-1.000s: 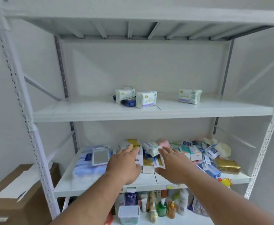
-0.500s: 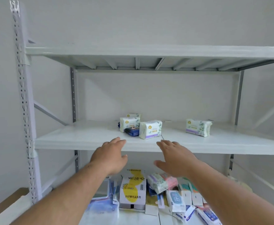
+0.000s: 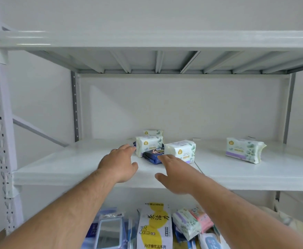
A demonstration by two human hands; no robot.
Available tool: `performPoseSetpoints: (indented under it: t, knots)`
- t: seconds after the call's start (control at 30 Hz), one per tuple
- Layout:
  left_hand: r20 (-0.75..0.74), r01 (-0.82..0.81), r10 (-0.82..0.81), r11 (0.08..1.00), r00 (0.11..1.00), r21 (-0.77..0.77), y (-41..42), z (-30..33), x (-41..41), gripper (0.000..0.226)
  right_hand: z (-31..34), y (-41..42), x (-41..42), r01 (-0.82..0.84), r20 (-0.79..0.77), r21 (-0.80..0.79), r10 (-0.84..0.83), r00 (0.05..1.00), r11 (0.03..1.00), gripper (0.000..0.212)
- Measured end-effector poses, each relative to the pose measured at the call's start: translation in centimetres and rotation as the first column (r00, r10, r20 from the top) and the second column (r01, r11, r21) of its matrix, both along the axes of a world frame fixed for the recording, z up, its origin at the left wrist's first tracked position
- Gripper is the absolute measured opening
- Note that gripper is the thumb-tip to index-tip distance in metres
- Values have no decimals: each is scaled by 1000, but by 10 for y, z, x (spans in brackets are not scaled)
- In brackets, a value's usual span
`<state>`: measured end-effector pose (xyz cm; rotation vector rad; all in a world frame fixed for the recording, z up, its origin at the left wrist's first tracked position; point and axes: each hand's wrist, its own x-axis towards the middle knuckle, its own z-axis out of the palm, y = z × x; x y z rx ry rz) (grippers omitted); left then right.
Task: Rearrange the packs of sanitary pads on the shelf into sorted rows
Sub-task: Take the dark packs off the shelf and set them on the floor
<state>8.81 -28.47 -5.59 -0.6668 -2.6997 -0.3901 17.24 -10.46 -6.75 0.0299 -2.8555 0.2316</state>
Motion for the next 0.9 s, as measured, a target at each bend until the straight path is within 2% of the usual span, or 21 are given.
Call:
performPoseSetpoints:
  t: [0.07, 0.2, 0.43, 0.57, 0.77, 0.9]
  knots:
    - [3, 6, -6, 1000, 1000, 7, -1, 0, -39, 60, -2, -1, -37, 5, 1, -30, -4, 1000, 1000, 60]
    - [62, 24, -27, 999, 998, 49, 1, 2, -115, 62, -9, 10, -97, 79, 3, -100, -79, 997, 992, 46]
    - [132, 53, -61, 996, 989, 67, 26, 9, -212, 59, -8, 31, -149, 270, -52, -16, -271, 961, 963, 39]
    - [188, 62, -70, 997, 980, 46, 45, 15, -253, 54, 2, 48, -171, 355, -83, -34, -357, 931, 934, 35]
    - [293, 78, -79, 997, 953, 18, 73, 15, -304, 60, 10, 68, -196, 440, 64, -100, -435, 898, 893, 45]
    - [353, 100, -60, 990, 934, -96, 82, 8, -320, 57, 16, 71, -204, 480, 230, -87, -451, 862, 873, 59]
